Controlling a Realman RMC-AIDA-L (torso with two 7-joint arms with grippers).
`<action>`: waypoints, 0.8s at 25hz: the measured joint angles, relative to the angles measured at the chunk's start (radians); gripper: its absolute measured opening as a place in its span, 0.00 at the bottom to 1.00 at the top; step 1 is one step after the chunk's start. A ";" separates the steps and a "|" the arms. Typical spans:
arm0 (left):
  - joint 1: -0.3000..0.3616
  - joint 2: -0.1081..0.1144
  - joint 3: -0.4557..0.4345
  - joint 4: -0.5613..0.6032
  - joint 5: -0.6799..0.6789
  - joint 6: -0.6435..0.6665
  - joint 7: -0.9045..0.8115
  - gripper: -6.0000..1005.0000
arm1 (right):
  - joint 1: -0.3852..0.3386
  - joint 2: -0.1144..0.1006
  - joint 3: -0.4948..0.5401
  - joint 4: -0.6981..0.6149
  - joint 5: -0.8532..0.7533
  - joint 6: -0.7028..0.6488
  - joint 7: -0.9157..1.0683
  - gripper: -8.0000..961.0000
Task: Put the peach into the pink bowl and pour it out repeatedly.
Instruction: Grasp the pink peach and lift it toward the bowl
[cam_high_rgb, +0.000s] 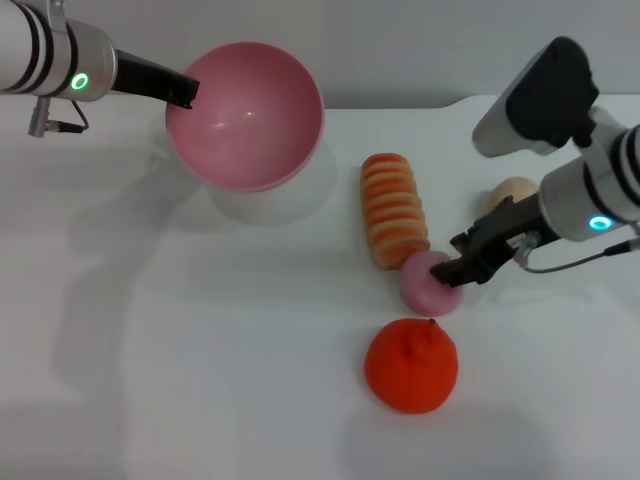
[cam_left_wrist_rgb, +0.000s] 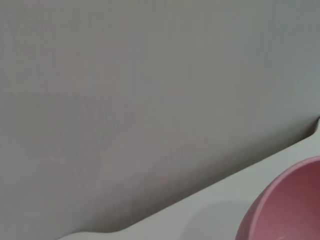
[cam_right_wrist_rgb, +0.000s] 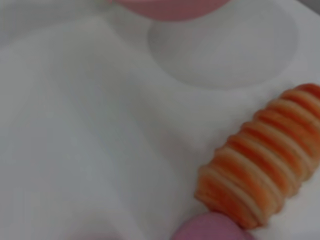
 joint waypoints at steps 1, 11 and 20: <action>-0.001 -0.001 0.000 0.000 0.000 0.000 0.000 0.04 | 0.004 0.001 -0.007 0.016 0.004 0.011 0.000 0.49; -0.002 -0.004 0.012 0.000 0.000 0.002 0.003 0.04 | -0.001 0.003 -0.092 0.064 0.039 0.114 0.000 0.49; 0.000 -0.006 0.012 0.000 0.000 -0.002 0.003 0.04 | -0.018 0.000 -0.119 0.017 0.039 0.118 -0.002 0.22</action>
